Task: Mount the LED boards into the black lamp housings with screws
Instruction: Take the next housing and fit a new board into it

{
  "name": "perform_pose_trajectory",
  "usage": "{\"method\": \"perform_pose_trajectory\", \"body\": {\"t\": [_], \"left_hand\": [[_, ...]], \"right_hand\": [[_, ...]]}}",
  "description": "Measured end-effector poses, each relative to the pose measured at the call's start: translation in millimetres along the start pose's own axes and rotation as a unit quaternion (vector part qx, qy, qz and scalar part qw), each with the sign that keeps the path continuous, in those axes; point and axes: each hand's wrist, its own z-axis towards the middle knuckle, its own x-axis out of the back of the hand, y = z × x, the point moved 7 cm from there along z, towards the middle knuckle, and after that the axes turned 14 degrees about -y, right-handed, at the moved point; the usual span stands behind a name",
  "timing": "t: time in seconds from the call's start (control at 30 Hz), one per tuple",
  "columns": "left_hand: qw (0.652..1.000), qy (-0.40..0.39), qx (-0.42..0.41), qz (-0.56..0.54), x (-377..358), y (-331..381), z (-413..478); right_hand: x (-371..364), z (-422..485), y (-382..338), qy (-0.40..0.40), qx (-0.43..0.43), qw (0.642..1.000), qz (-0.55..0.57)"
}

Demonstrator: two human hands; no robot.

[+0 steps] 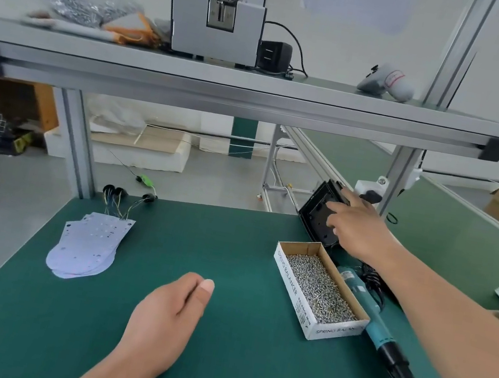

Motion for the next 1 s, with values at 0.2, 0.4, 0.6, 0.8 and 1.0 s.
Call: {"method": "perform_pose_trajectory", "body": {"t": [0.2,0.4,0.6,0.8,1.0], "left_hand": [[1.0,-0.003,-0.004,-0.003,0,3,-1],[1.0,-0.003,0.004,0.002,0,2,0],[1.0,-0.008,0.006,0.002,0,2,0],[1.0,-0.011,0.003,0.004,0,1,0],[1.0,-0.017,0.004,-0.001,-1,3,0]], "right_hand": [[-15,-1,5,-0.054,-0.01,0.998,0.026],[-18,-2,6,-0.068,0.009,0.997,0.032],[-15,-5,13,-0.035,0.017,0.994,0.102],[-13,-12,13,0.026,0.001,0.986,0.164],[-1,-28,0,0.184,0.048,0.937,0.292]]}}
